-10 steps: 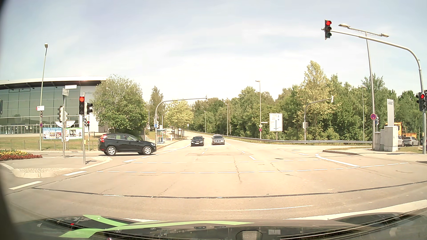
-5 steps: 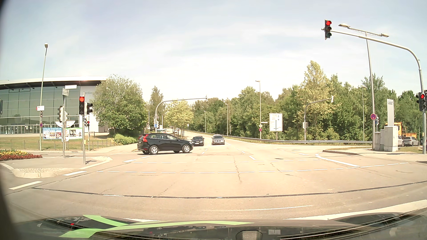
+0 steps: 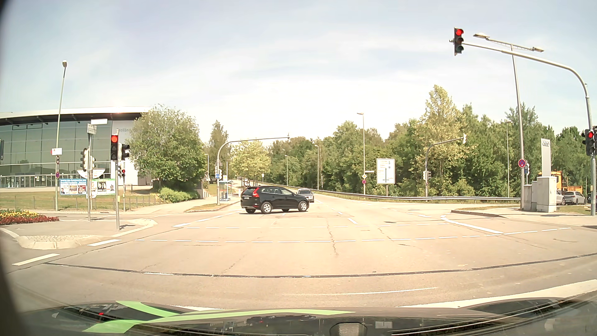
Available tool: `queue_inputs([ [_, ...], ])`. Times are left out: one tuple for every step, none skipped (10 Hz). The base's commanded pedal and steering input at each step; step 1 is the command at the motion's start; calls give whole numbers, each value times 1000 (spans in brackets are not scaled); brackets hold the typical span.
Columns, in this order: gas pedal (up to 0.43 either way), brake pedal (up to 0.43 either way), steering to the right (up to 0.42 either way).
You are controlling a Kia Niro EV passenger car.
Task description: Follow the waypoints while adhering to traffic rules and regulations
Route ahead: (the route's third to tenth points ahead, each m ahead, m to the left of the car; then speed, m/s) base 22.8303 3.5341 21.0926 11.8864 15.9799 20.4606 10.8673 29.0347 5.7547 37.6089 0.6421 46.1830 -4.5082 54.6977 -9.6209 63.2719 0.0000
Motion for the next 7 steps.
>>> queue_inputs([
  [0, 213, 8],
  [0, 213, 8],
  [0, 213, 8],
  [0, 213, 8],
  [0, 213, 8],
  [0, 213, 8],
  [0, 213, 8],
])
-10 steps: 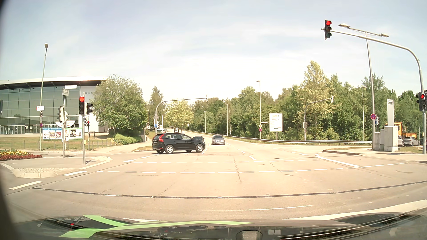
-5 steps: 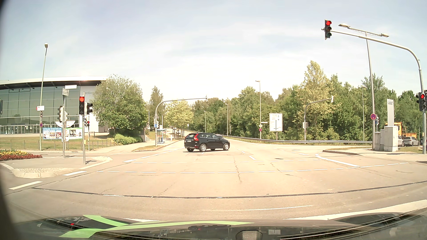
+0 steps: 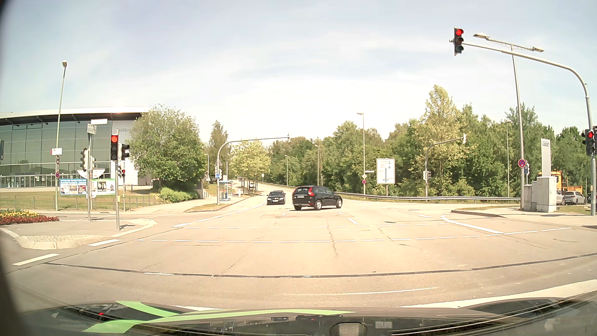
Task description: Follow the waypoints while adhering to traffic rules and regulations
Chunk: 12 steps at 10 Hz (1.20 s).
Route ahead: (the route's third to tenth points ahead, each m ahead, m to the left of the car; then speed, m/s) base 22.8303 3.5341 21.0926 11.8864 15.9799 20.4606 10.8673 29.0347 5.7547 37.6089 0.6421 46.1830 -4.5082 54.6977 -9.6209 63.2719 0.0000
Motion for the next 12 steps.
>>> queue_inputs([
  [0, 213, 8],
  [0, 213, 8],
  [0, 213, 8],
  [0, 213, 8],
  [0, 213, 8],
  [0, 213, 8],
  [0, 213, 8],
  [0, 213, 8],
  [0, 213, 8],
  [0, 213, 8],
  [0, 213, 8],
  [0, 213, 8],
])
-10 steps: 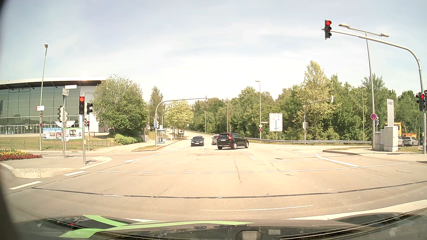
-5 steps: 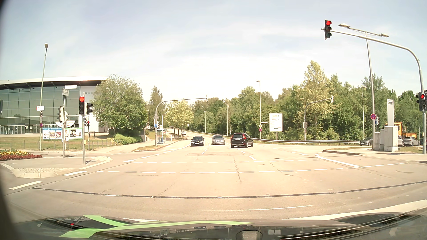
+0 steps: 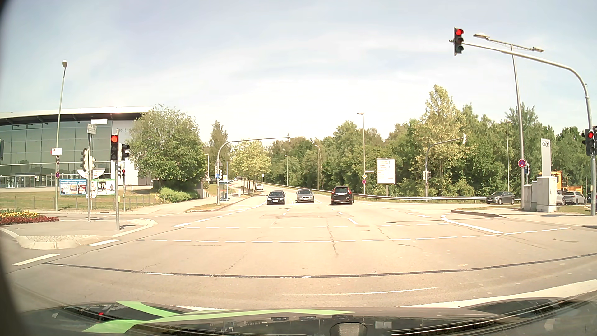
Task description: Follow the waypoints while adhering to traffic rules and regulations
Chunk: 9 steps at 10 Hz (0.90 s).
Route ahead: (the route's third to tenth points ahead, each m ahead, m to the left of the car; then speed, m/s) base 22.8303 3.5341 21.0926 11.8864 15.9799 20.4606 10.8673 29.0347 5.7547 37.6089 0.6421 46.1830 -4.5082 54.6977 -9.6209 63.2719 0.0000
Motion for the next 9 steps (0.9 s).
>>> queue_inputs([
  [0, 213, 8],
  [0, 213, 8],
  [0, 213, 7],
  [0, 213, 8],
  [0, 213, 7],
  [0, 213, 8],
  [0, 213, 8],
  [0, 213, 8],
  [0, 213, 7],
])
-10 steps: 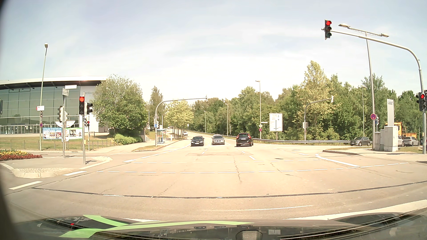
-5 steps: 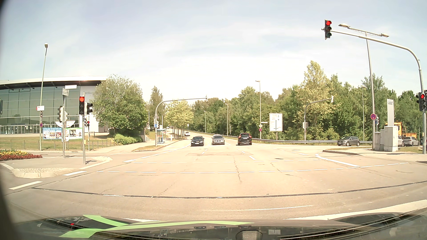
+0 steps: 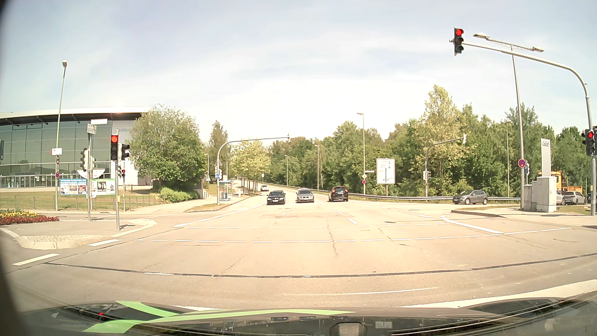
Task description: Follow the waypoints while adhering to traffic rules and regulations
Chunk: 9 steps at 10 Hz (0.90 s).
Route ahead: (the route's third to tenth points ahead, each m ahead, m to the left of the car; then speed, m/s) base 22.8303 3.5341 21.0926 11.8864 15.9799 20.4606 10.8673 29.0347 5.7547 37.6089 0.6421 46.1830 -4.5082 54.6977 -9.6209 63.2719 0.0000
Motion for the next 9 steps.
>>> queue_inputs([
  [0, 213, 8],
  [0, 213, 7],
  [0, 213, 7],
  [0, 213, 7],
  [0, 213, 7],
  [0, 213, 7],
  [0, 213, 7],
  [0, 213, 7],
  [0, 213, 7],
])
